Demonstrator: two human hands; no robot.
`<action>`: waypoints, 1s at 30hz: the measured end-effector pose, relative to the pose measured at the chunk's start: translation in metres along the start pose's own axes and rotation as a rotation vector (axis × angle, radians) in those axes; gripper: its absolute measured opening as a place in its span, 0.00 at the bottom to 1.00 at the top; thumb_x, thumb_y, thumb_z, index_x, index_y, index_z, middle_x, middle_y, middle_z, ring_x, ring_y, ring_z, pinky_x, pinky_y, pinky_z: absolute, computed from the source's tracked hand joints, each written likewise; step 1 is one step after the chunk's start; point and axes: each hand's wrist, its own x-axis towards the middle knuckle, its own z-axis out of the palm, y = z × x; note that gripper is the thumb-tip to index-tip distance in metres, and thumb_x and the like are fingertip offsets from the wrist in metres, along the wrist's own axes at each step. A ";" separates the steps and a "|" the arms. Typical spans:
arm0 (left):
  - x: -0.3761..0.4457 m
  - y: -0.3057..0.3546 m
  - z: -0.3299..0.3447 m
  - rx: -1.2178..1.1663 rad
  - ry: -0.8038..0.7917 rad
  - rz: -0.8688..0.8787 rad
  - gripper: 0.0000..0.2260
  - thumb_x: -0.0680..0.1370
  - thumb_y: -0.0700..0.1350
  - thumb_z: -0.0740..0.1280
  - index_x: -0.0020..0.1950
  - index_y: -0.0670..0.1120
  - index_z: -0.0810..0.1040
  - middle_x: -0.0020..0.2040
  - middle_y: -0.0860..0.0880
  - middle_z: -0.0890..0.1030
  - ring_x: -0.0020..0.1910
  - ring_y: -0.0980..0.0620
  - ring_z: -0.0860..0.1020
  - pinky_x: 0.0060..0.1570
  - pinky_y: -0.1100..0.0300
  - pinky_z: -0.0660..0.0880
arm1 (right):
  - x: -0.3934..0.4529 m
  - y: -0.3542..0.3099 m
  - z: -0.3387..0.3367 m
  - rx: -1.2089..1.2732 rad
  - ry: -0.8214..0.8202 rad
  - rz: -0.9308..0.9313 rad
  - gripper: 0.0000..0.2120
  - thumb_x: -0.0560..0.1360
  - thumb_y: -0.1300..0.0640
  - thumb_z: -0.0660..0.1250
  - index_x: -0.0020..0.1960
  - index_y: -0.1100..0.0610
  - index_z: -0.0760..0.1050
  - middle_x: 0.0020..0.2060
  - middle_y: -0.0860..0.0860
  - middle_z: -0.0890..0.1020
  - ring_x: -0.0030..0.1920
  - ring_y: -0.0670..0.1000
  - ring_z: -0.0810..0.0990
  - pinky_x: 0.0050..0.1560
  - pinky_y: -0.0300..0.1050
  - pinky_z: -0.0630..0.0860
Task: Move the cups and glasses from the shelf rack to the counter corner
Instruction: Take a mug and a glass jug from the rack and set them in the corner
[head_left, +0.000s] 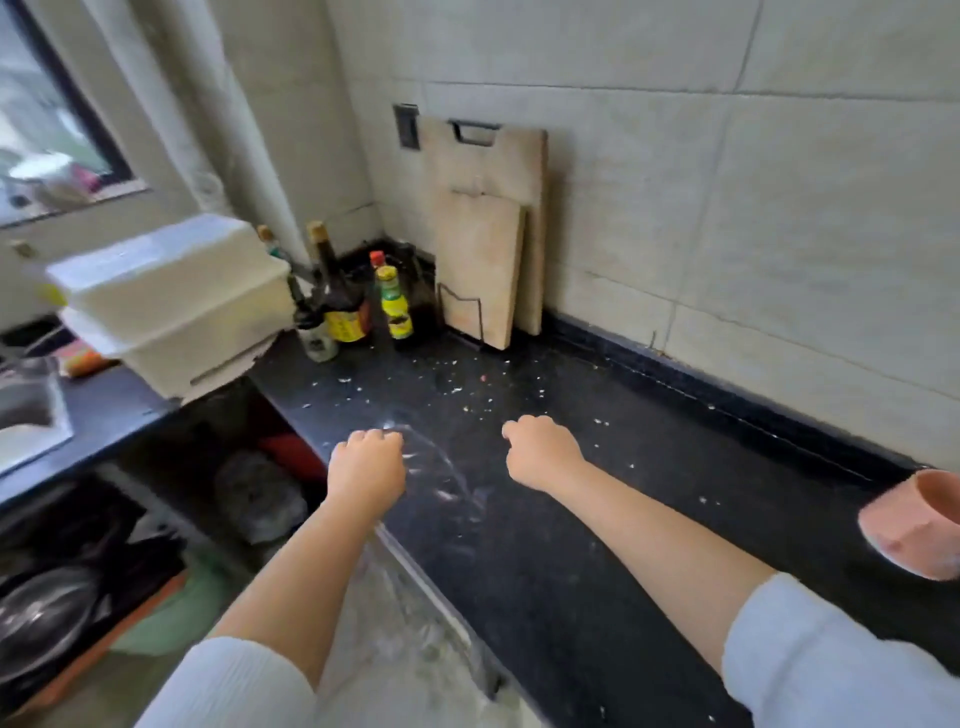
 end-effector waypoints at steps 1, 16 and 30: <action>-0.013 -0.032 0.000 0.016 0.011 -0.055 0.12 0.77 0.44 0.57 0.58 0.43 0.74 0.58 0.43 0.77 0.61 0.42 0.73 0.56 0.52 0.71 | 0.005 -0.033 0.002 -0.023 -0.009 -0.063 0.18 0.75 0.63 0.54 0.64 0.59 0.67 0.61 0.59 0.73 0.62 0.60 0.69 0.58 0.52 0.69; -0.255 -0.446 -0.001 0.105 -0.004 -0.667 0.14 0.78 0.46 0.57 0.60 0.44 0.73 0.61 0.43 0.75 0.63 0.43 0.71 0.57 0.51 0.70 | -0.033 -0.507 0.057 -0.124 -0.015 -0.725 0.18 0.75 0.58 0.55 0.64 0.59 0.69 0.62 0.59 0.74 0.63 0.61 0.71 0.60 0.53 0.69; -0.378 -0.691 0.001 0.064 -0.029 -1.155 0.14 0.77 0.45 0.58 0.60 0.43 0.74 0.61 0.42 0.75 0.62 0.42 0.71 0.57 0.50 0.70 | -0.041 -0.852 0.091 -0.089 0.038 -1.188 0.16 0.76 0.55 0.55 0.60 0.60 0.71 0.60 0.59 0.76 0.61 0.60 0.73 0.56 0.51 0.71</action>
